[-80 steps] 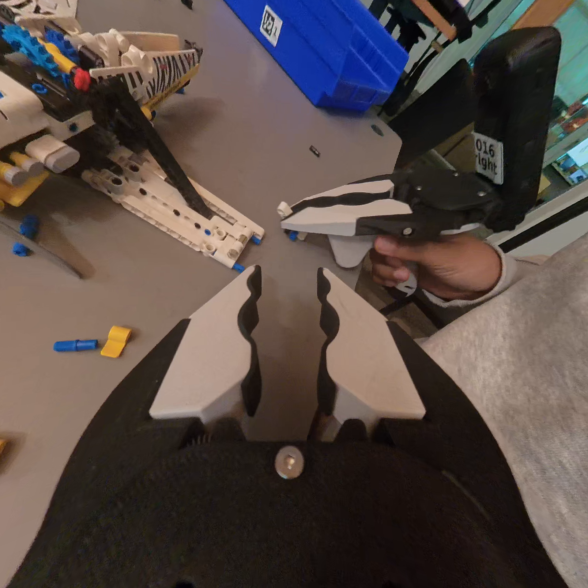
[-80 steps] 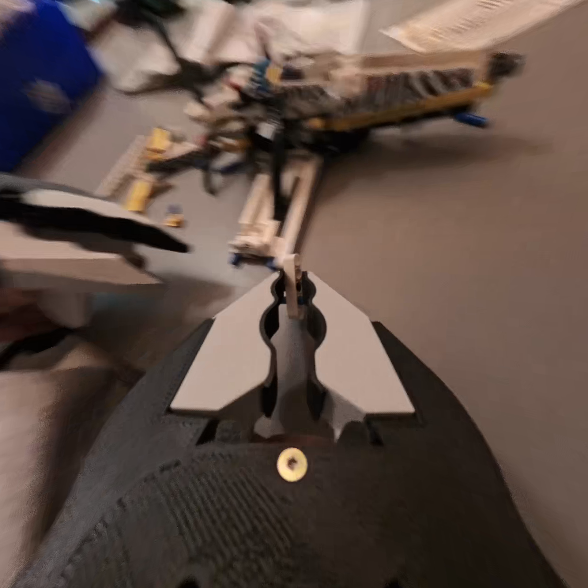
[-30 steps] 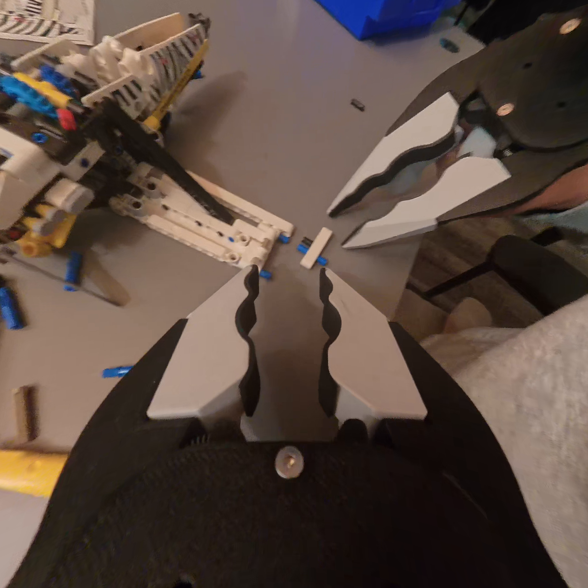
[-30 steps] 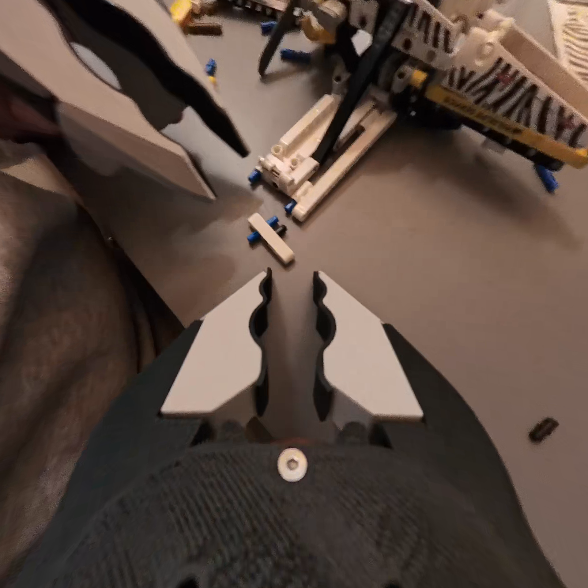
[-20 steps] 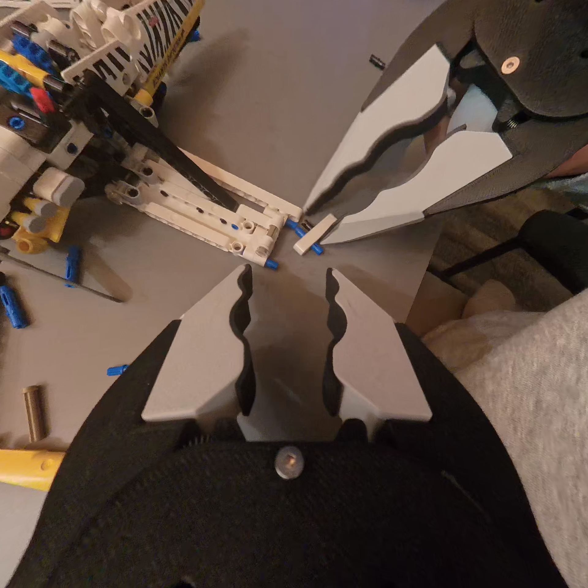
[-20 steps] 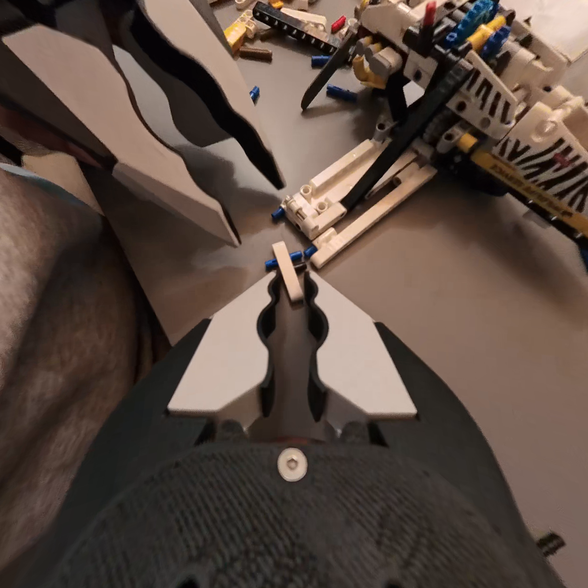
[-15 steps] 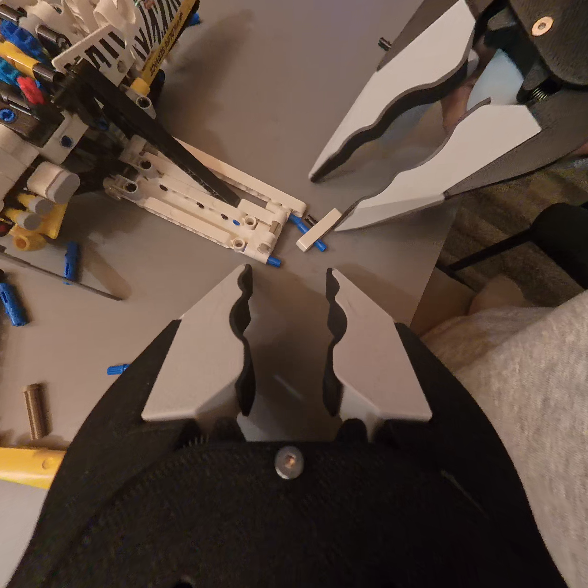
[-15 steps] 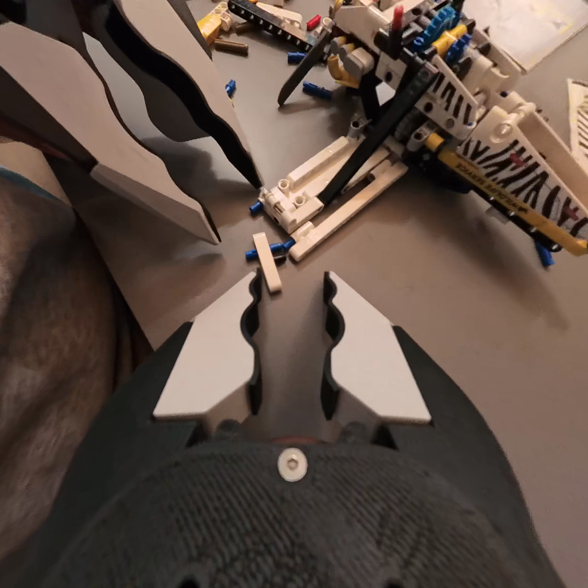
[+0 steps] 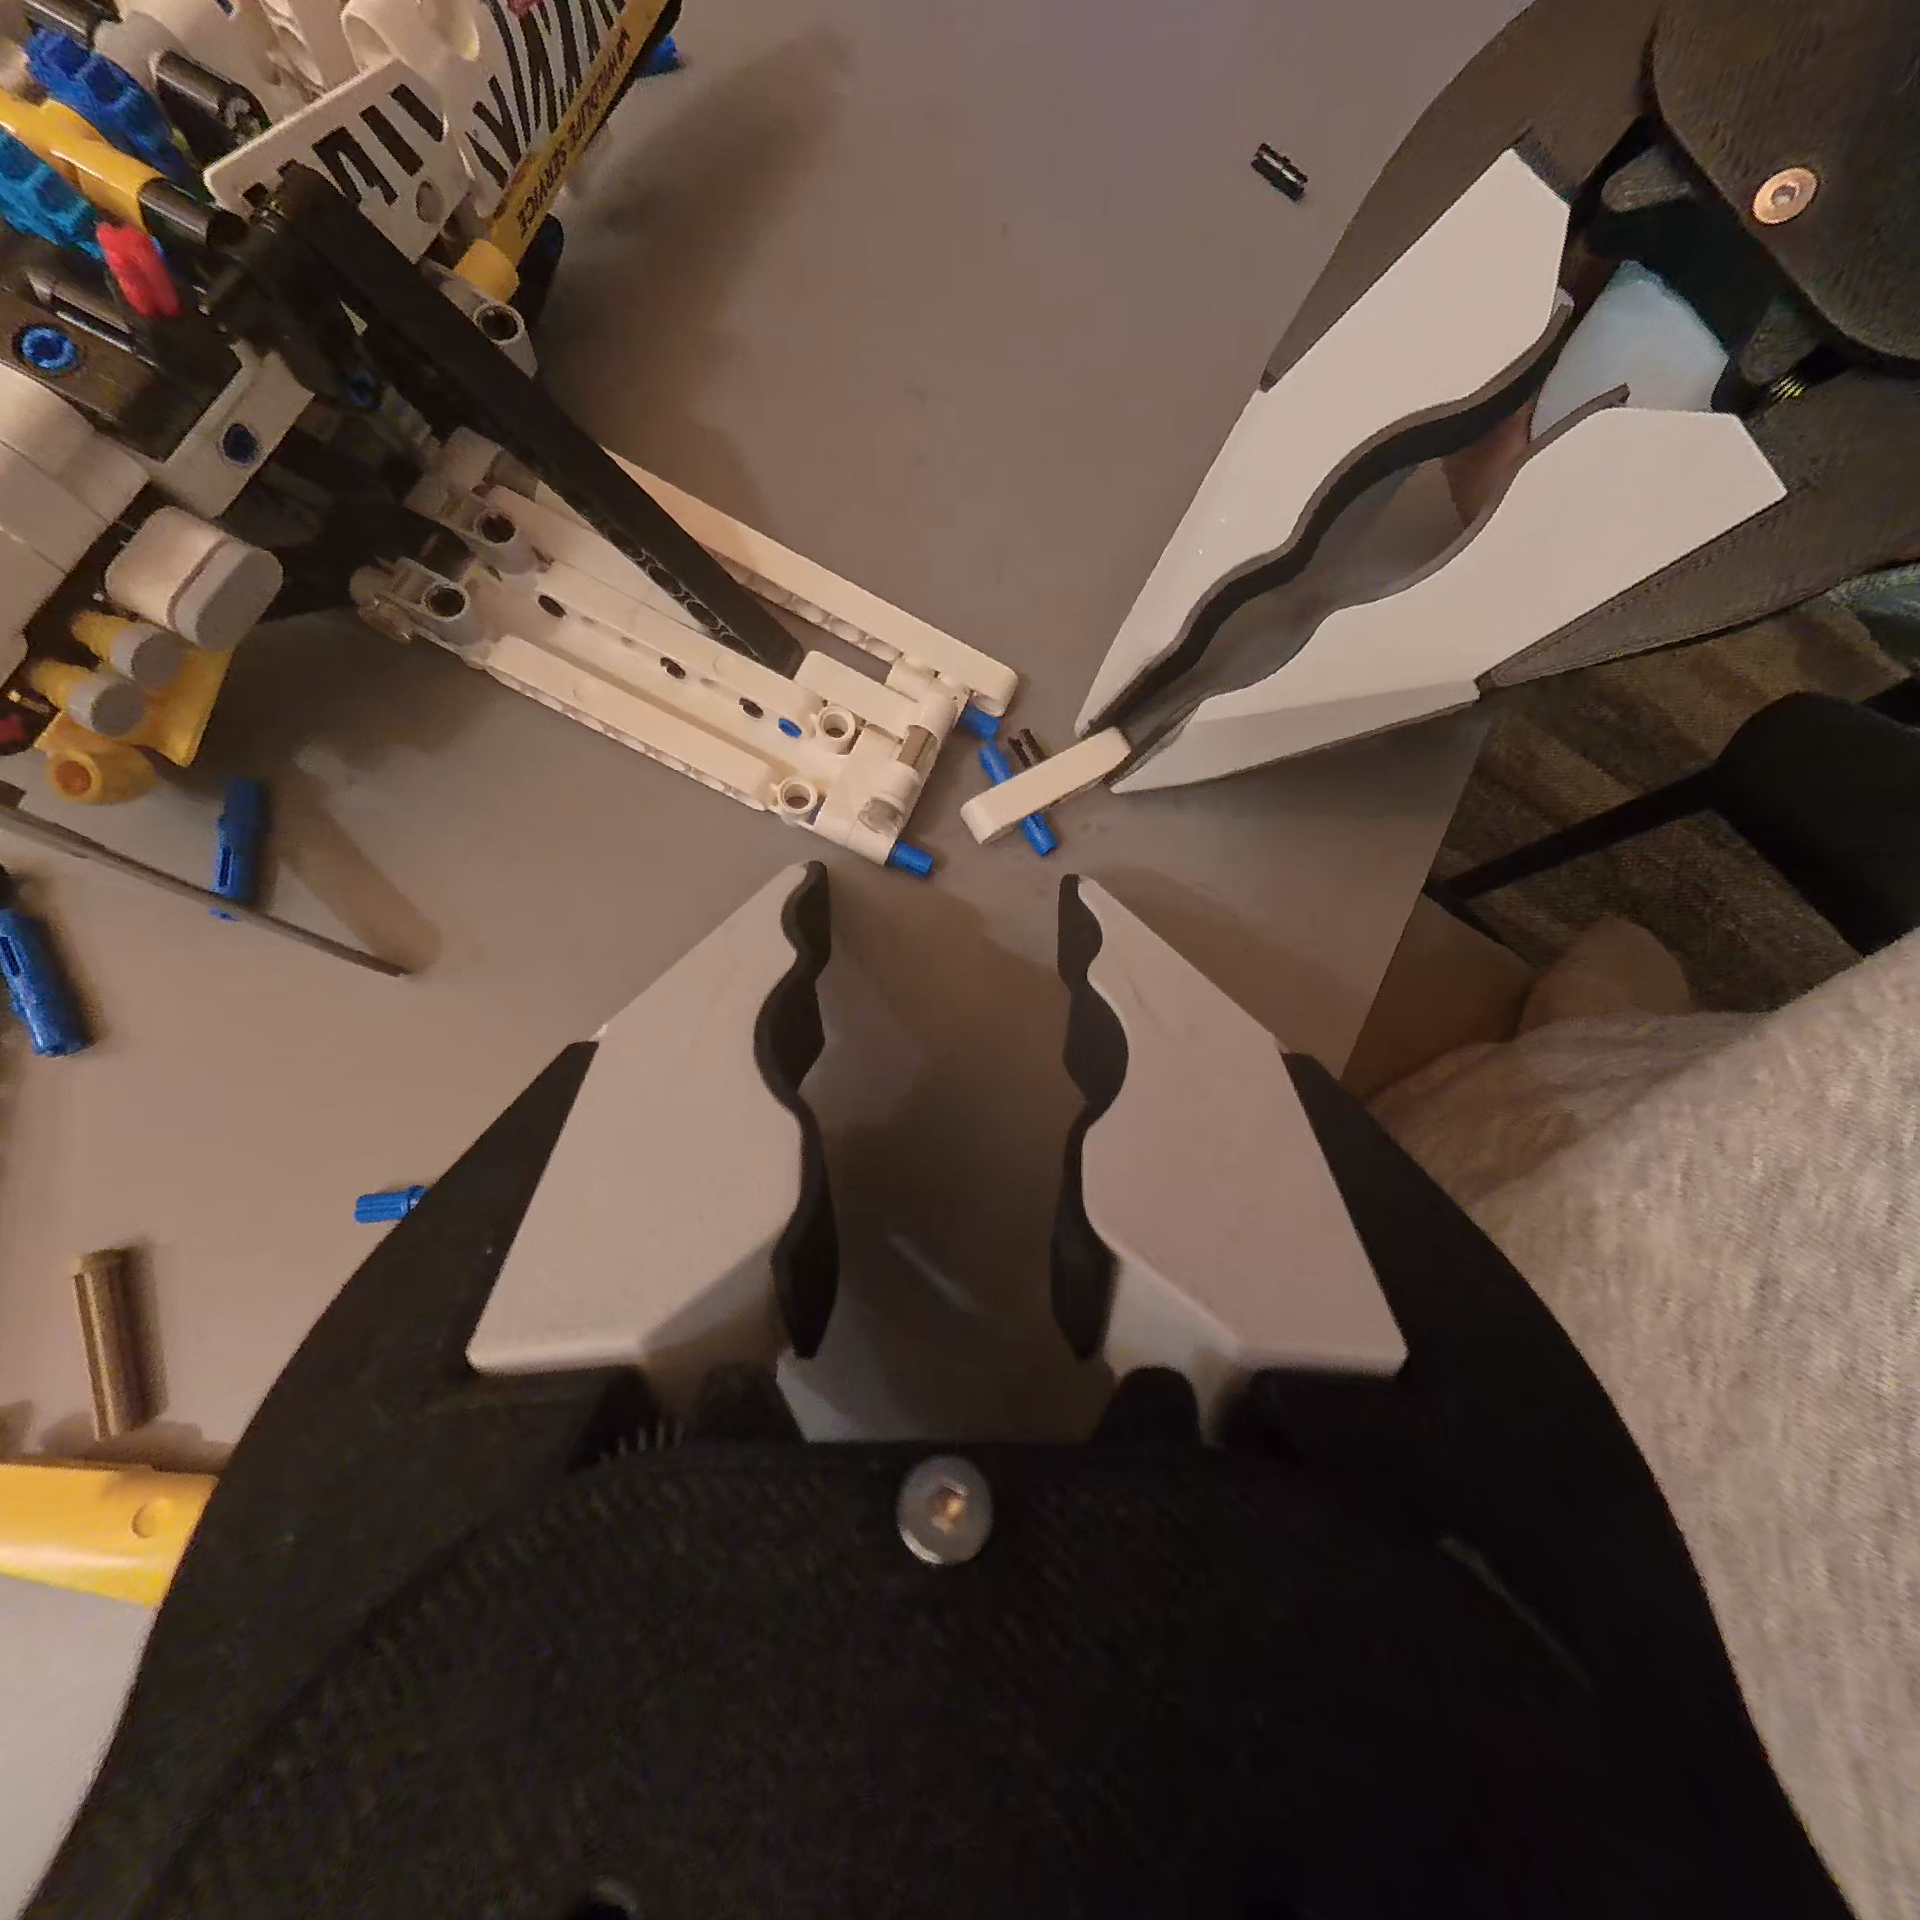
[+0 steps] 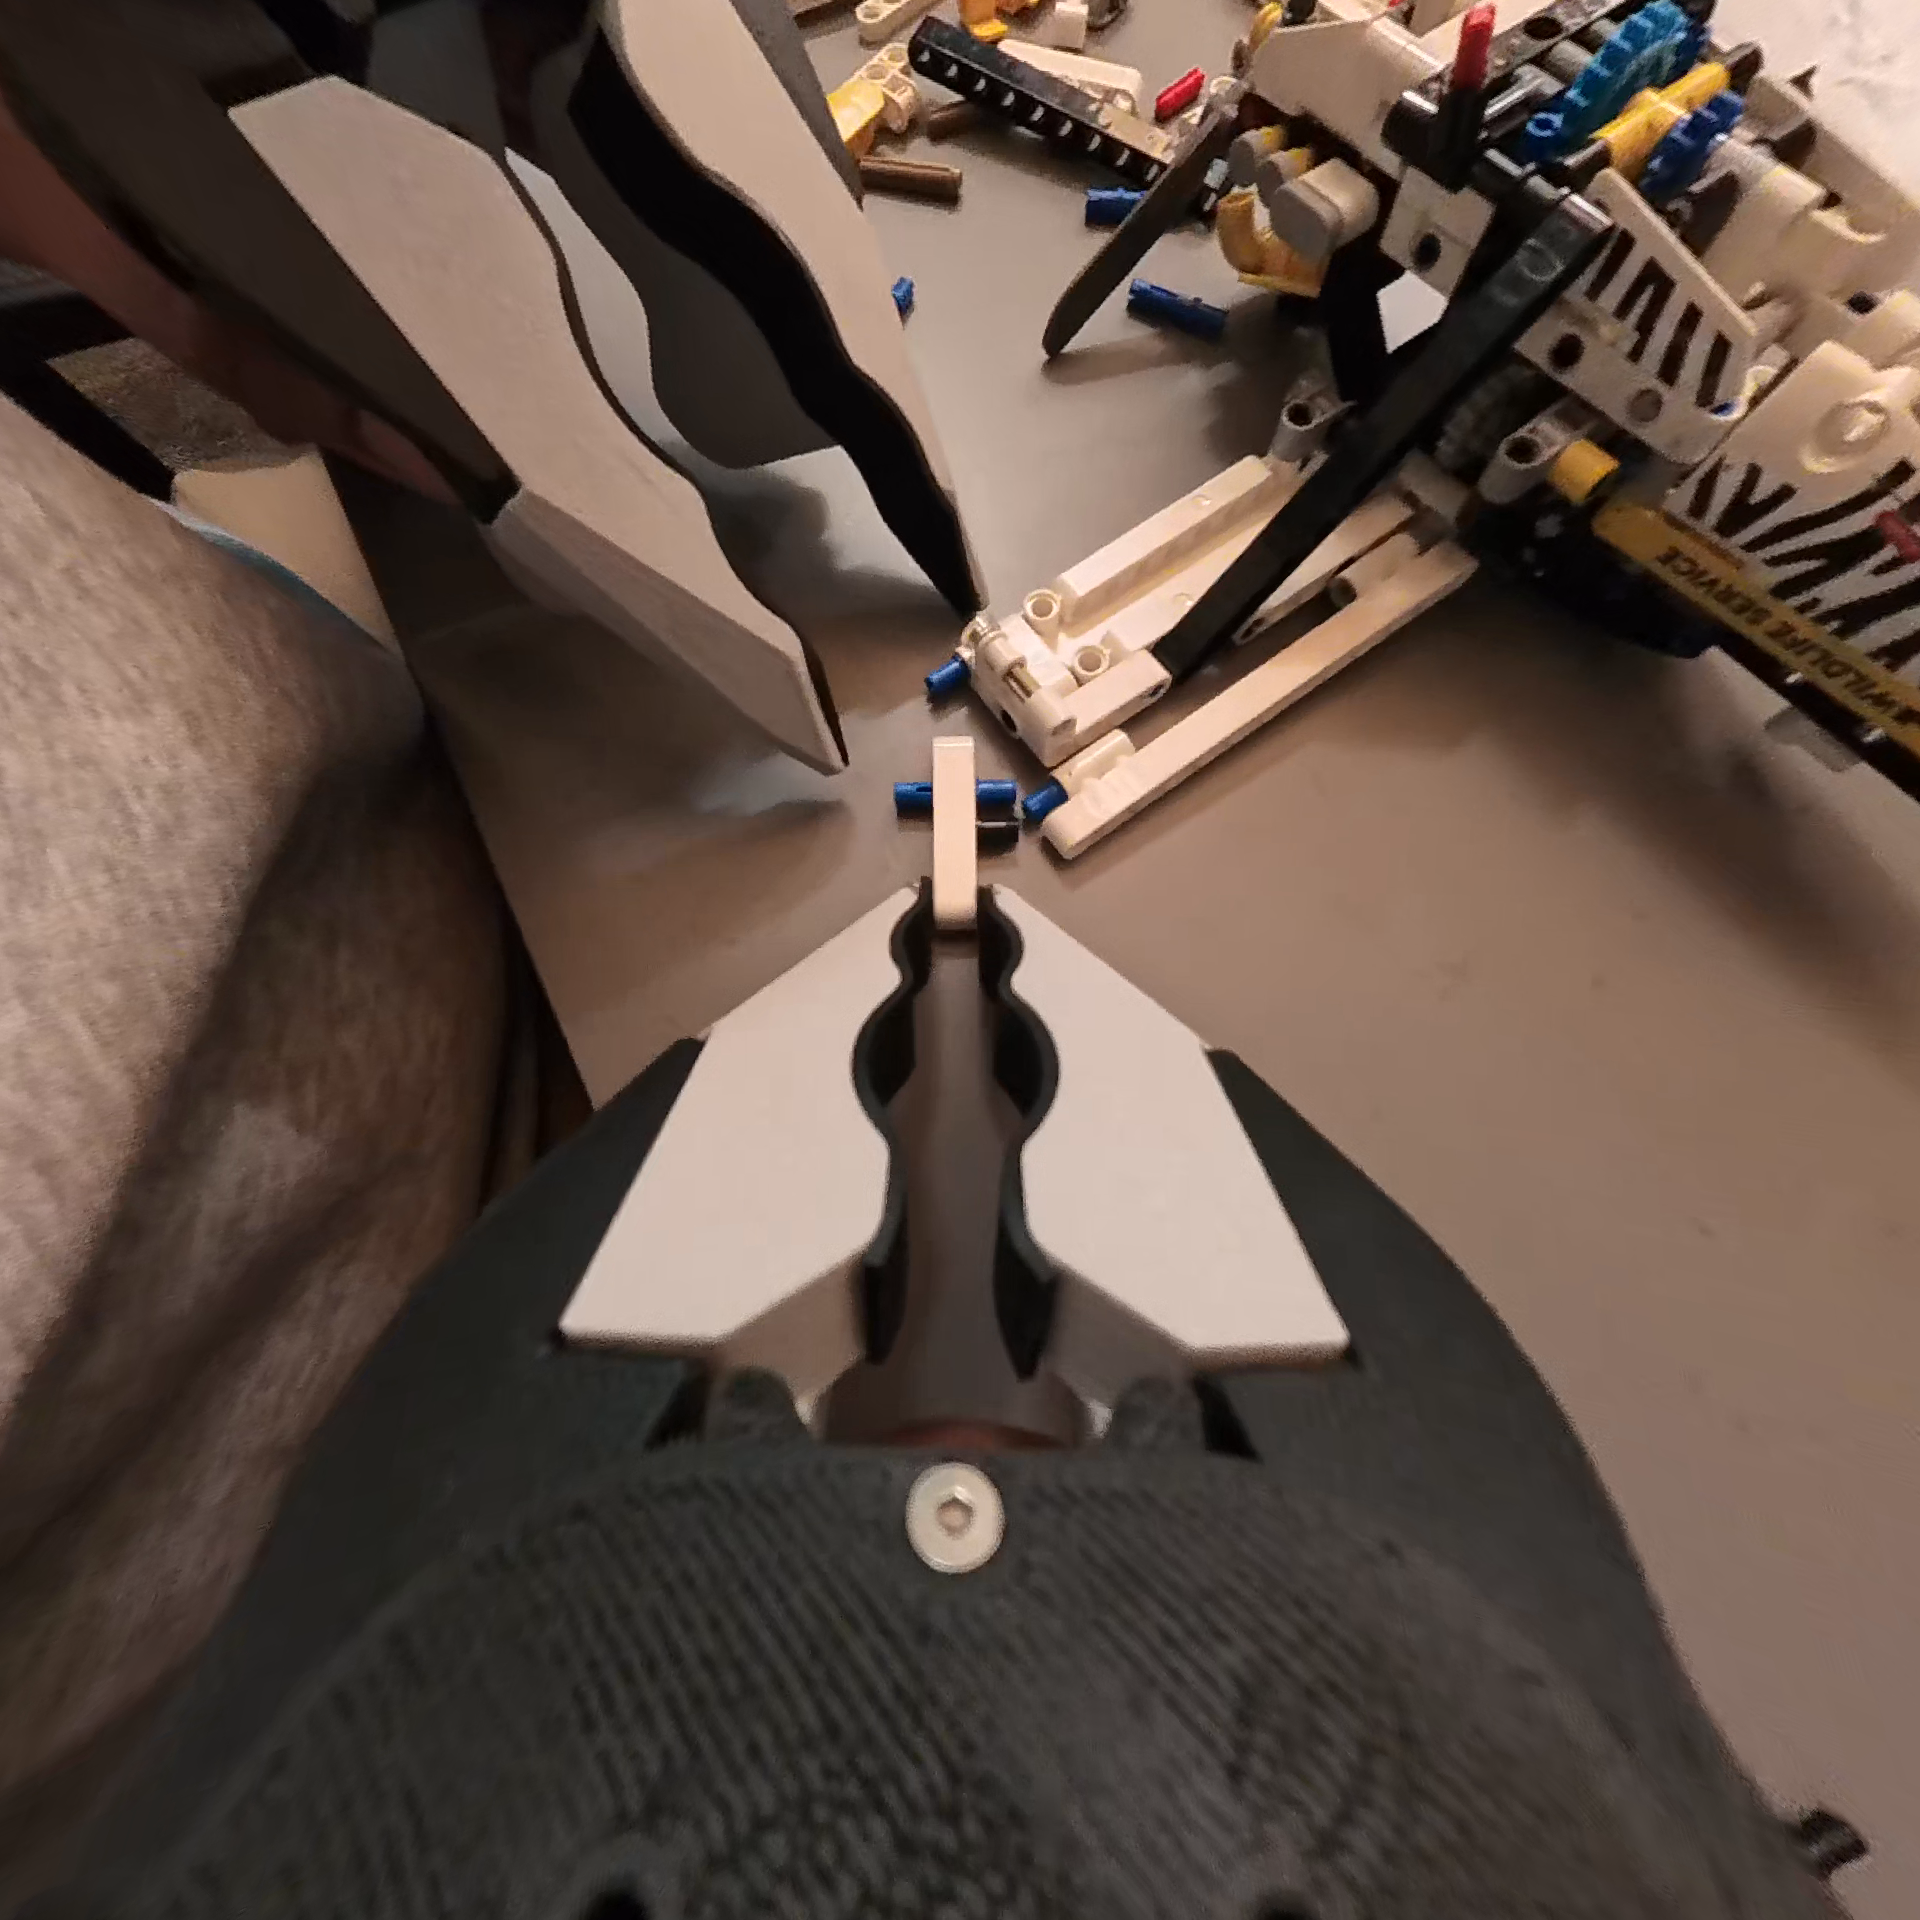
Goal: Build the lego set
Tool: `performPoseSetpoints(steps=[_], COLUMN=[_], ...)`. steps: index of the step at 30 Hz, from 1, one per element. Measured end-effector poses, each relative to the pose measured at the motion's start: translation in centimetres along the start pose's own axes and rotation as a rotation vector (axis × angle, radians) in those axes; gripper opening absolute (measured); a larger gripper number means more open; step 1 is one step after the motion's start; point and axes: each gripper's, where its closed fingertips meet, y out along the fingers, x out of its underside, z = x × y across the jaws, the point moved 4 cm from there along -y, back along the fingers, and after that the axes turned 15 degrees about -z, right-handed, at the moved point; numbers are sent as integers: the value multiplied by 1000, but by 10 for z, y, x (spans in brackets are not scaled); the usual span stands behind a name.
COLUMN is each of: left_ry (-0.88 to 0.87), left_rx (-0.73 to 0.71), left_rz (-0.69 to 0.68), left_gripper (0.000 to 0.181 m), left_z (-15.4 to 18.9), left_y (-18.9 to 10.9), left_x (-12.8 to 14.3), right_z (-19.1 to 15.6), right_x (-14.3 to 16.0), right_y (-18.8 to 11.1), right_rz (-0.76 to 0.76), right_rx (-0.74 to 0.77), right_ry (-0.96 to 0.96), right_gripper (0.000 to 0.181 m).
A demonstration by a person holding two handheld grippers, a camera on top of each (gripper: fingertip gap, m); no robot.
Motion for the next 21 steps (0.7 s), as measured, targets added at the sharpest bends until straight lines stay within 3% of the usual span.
performPoseSetpoints(steps=[4, 10, 21], left_ry=[3, 10, -2], left_rx=[-1, 0, 2], left_rz=[0, -3, -1], left_gripper=[42, 43, 40], left_z=[0, 1, 0], left_y=[0, 0, 0], left_x=[0, 0, 0], right_z=[-9, -1, 3], right_x=[-3, -10, -17], right_y=[1, 5, 5], right_rz=[4, -6, 29], right_rx=[-36, 61, 86], right_ry=[-102, -230, -163], right_gripper=[6, 7, 11])
